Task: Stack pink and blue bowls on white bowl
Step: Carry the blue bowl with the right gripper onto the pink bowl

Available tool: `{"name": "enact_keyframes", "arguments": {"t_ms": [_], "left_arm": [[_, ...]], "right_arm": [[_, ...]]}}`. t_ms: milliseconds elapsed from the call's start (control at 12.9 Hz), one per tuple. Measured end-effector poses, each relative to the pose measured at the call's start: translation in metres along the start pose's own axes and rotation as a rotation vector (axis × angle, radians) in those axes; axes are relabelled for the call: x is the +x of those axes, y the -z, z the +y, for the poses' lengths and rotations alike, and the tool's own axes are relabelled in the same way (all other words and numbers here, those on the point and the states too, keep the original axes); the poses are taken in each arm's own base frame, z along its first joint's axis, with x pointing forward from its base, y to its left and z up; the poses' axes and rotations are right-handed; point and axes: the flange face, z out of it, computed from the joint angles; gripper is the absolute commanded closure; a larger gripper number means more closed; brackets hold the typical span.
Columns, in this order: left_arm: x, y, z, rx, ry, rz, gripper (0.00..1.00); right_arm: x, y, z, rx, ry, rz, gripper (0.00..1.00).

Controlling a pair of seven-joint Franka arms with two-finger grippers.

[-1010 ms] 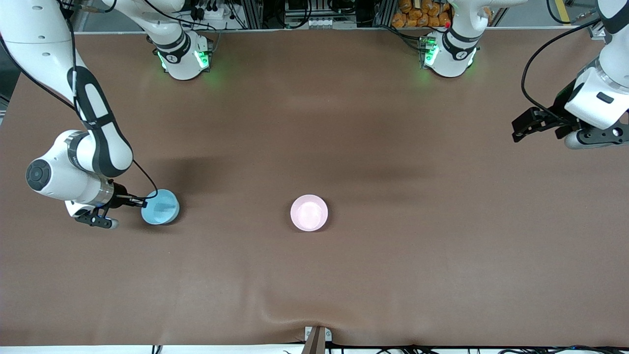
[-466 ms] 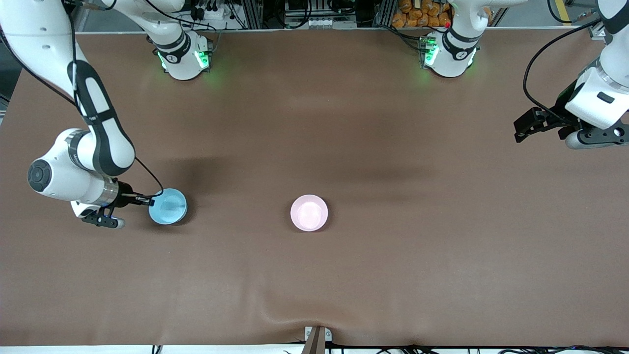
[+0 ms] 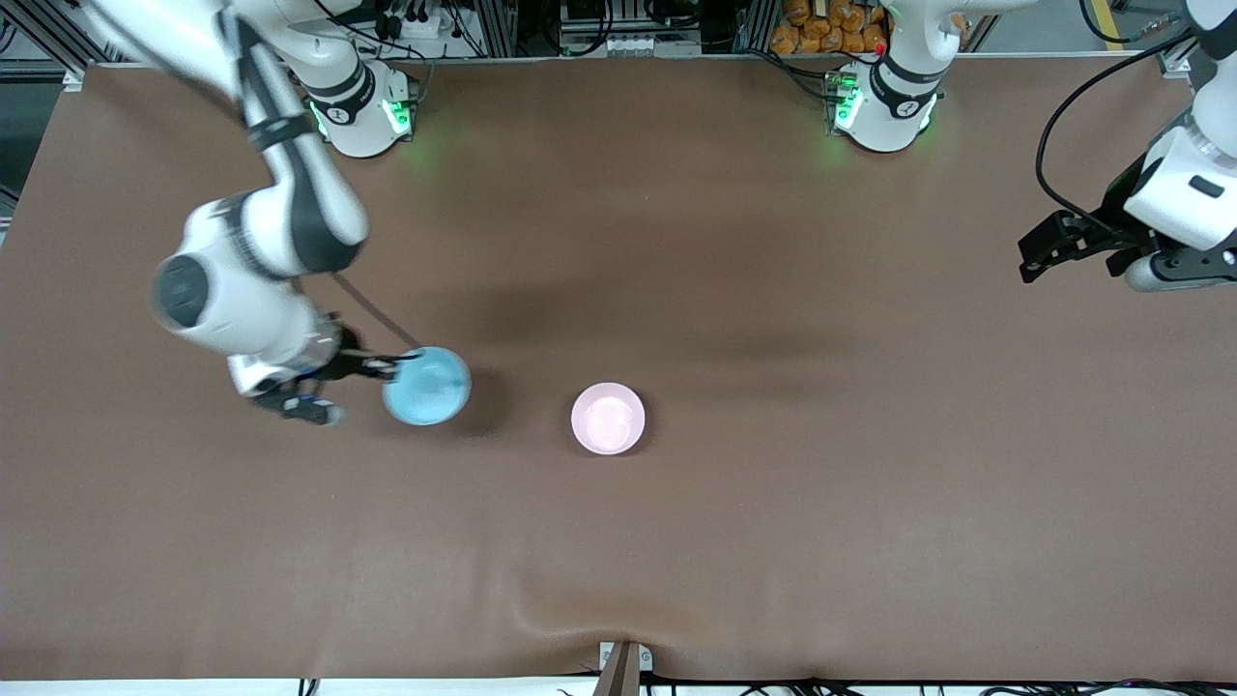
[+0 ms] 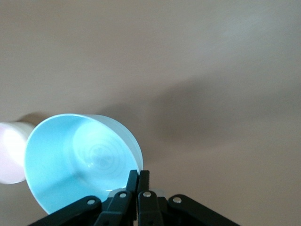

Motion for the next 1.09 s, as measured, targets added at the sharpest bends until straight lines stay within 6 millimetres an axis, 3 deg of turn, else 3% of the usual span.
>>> {"name": "enact_keyframes", "arguments": {"t_ms": [233,389,622,777,1088], "left_arm": [[-0.006,0.013,-0.003,-0.013,0.001,-0.006,0.00],[-0.009,0.019,-0.003,-0.016,-0.003,-0.005,0.00],[-0.009,0.019,-0.004,-0.016,-0.009,-0.006,0.00],[-0.009,0.019,-0.005,-0.016,-0.048,-0.005,0.00],[-0.009,0.019,-0.005,-0.016,-0.054,-0.005,0.00]], "right_arm": [[-0.051,-0.009,-0.099,0.029,-0.145,0.009,1.00],[-0.064,-0.027,-0.145,0.044,-0.229,0.010,1.00],[-0.062,-0.075,-0.176,0.067,-0.303,0.027,1.00],[-0.063,-0.104,-0.183,0.080,-0.311,0.043,1.00],[-0.062,-0.118,-0.183,0.076,-0.314,0.043,1.00]]}}
